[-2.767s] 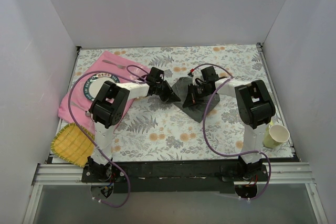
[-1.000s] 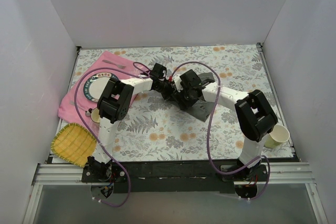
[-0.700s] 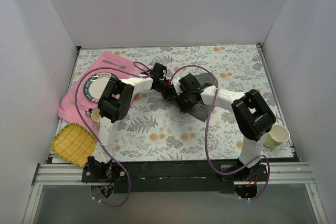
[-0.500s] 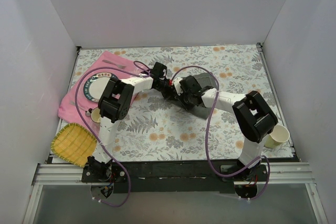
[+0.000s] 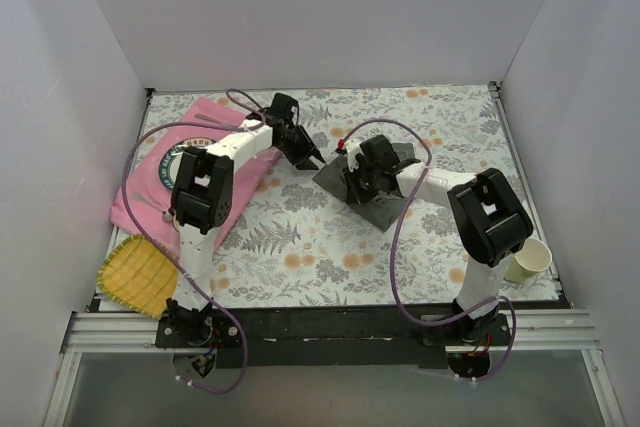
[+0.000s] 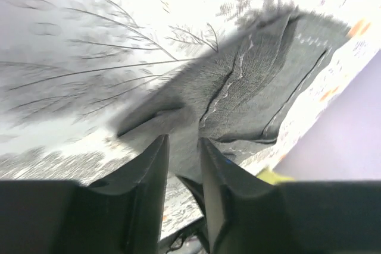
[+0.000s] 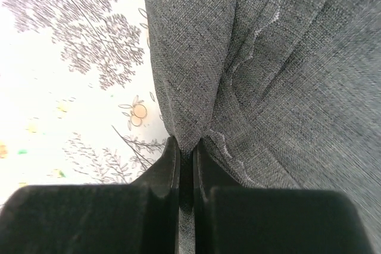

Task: Fold the napkin, place the utensils inside, and roll it up
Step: Roll the napkin with the utensil

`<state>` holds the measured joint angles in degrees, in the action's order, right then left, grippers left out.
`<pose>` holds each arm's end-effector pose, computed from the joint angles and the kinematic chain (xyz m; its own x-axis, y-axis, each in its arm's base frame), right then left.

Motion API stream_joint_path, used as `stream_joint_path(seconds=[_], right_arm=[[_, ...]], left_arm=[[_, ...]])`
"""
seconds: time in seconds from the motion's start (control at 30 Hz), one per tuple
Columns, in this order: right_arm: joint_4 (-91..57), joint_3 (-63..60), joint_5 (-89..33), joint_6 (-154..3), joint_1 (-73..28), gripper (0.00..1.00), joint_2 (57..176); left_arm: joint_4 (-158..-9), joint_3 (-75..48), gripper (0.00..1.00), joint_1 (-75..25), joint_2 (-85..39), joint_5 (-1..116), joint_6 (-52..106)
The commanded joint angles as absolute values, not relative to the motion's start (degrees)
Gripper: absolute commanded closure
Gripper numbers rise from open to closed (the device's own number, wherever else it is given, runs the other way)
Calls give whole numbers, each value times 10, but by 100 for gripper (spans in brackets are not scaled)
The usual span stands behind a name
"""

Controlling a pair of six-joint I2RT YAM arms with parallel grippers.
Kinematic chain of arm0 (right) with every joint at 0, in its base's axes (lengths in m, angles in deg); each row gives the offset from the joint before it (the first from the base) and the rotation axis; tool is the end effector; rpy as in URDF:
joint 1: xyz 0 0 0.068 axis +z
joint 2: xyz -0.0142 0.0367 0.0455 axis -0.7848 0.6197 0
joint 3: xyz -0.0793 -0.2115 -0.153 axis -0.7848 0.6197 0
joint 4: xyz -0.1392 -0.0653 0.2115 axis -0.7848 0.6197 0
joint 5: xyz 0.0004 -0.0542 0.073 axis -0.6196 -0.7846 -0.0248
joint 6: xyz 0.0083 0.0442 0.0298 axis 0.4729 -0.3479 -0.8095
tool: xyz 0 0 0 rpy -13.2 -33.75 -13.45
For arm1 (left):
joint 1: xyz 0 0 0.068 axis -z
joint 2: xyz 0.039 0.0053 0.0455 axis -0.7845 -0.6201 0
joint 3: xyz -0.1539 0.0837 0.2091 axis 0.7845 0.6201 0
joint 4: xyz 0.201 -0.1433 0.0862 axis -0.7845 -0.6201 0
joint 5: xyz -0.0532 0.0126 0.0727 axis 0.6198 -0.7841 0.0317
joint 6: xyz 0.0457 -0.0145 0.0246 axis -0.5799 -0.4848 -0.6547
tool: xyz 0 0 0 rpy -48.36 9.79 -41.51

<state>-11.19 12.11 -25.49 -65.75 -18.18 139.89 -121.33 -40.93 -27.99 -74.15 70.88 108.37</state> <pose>0.3112 0.2138 0.1641 -0.5989 -0.4577 -0.6572 -0.6733 0.7321 0.1037 0.4267 -0.2017 0.1727 -0.4859 -0.7993 0.3534 -0.8403 0.3161 -0.4404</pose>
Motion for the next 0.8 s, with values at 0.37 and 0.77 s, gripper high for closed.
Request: stream_joint_path(seconds=[0.37, 0.77], right_arm=[[-137, 124, 151, -797, -261, 99, 1550], [-135, 128, 159, -796, -274, 99, 1569]], left_arm=[[-1132, -149, 39, -225, -537, 687, 1223], [-1108, -109, 39, -214, -566, 676, 1278]])
